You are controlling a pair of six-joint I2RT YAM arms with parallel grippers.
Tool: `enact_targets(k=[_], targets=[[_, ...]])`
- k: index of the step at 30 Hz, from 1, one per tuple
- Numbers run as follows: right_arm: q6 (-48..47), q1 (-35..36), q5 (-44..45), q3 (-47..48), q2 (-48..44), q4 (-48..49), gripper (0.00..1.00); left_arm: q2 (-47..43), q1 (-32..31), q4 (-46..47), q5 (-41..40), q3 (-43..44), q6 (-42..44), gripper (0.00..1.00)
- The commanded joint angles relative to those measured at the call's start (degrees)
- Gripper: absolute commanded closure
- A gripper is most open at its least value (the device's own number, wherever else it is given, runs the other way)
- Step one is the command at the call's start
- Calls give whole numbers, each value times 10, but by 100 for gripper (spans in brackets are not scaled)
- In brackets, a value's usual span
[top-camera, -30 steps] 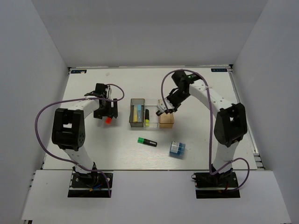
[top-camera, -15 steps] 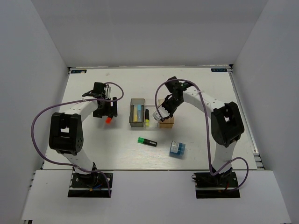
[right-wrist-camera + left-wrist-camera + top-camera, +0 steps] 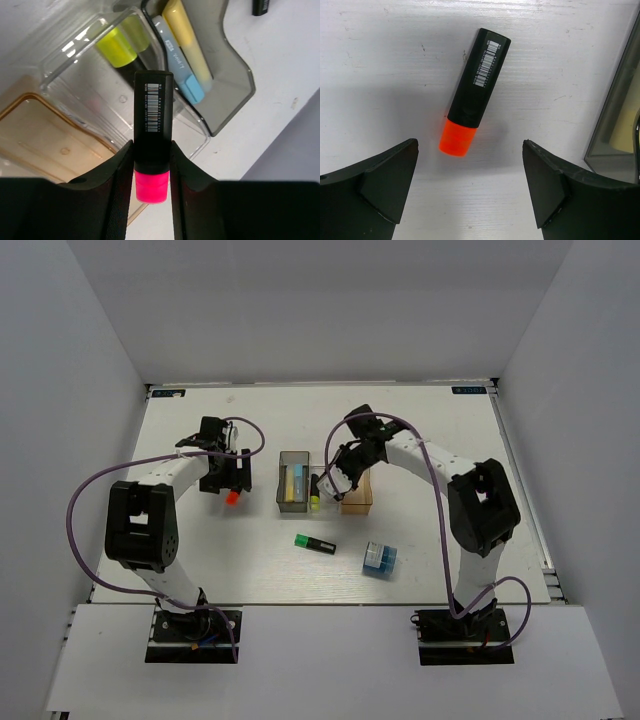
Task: Sort the stationery into containers
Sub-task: Place the pen in the storage box, then pick up the pen from the center of the board.
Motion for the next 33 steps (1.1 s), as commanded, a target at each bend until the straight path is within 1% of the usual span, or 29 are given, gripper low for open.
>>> enact_targets(k=[1,5,8,9,10,11,12,13,14,16,17,20,22,24,26,27,28,29,30,31,32,33], targets=[[-521,7,-25,5,10,35,100,-14,-2,7,13,1,-3,6],[-536,13,-34,0,23,79,100,-14,-1,8,14,-2,-2,6],[-547,11,-45,8,31,75,100,-12,-1,9,15,-3,1,6],[-549,14,-46,5,33,73,99,-10,-1,9,14,-3,1,6],[-551,14,-47,6,33,74,94,-8,-1,9,17,-1,2,6],[-550,14,-46,4,31,68,72,-6,-2,7,19,-1,2,6],[-553,14,-46,1,30,67,58,-2,-2,8,20,2,3,6],[-556,13,-51,-1,28,72,35,-2,-2,6,21,2,3,6],[-556,14,-56,-5,17,73,10,-2,-1,7,20,0,4,6],[-548,10,-58,-11,9,75,9,-3,0,7,22,0,3,6],[-543,10,-61,-13,4,76,9,-3,-1,7,22,-1,4,8],[-515,10,-68,-18,-22,84,14,-2,-1,7,23,-1,6,9],[-503,8,-75,-28,-48,98,18,4,-1,8,27,0,9,10],[-445,10,-74,-36,-70,123,26,12,-2,2,29,7,9,11],[-338,8,-70,-47,-90,178,32,19,-3,-1,30,21,11,13],[-306,10,-67,-46,-104,188,35,27,-4,-6,29,31,13,13],[-236,9,-54,-43,-110,212,38,37,-4,-7,24,35,16,13],[-171,8,-35,-41,-134,217,38,41,-8,-9,22,52,17,13],[-139,10,-26,-39,-142,223,38,51,-12,-13,19,57,26,14],[-22,9,12,-40,-151,243,38,64,-17,-18,8,64,28,16],[8,8,21,-40,-175,243,40,78,-20,-22,6,71,30,18],[78,3,46,-35,-187,238,43,91,-24,-31,-11,92,38,22]])
